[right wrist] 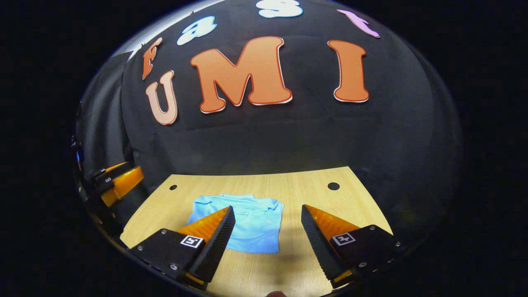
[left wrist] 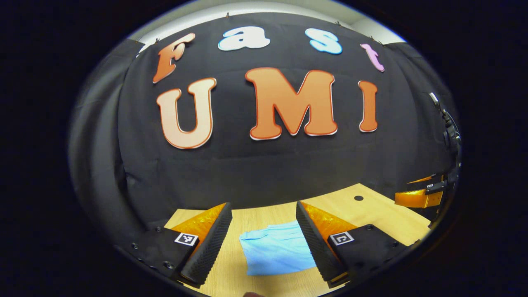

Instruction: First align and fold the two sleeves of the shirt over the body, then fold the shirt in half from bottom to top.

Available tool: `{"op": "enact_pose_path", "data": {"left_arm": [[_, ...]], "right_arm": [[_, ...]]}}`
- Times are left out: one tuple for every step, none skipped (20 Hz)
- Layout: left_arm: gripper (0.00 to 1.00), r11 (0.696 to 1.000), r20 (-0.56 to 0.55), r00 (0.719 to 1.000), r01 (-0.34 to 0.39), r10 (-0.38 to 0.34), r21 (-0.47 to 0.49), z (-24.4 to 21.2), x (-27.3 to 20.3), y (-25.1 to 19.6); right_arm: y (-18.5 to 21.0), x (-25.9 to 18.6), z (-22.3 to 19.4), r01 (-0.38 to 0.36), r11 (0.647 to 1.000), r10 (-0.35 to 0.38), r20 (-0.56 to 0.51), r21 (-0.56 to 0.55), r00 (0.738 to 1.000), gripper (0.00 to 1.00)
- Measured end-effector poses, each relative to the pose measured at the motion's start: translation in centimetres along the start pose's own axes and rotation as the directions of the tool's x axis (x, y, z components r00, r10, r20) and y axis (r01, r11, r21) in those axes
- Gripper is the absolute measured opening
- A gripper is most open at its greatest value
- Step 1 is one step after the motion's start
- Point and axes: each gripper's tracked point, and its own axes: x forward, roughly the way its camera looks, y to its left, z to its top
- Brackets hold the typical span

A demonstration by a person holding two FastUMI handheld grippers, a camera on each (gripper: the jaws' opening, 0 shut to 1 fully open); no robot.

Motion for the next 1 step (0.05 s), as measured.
{"op": "enact_pose_path", "data": {"left_arm": [[1.0,1.0,0.012,1.0,0.003,-0.003,0.002,0.34,-1.21,-0.53]], "right_arm": [[0.0,-1.06,0.02,0.002,1.0,-0.002,0.014,-0.019,1.0,0.97]]}}
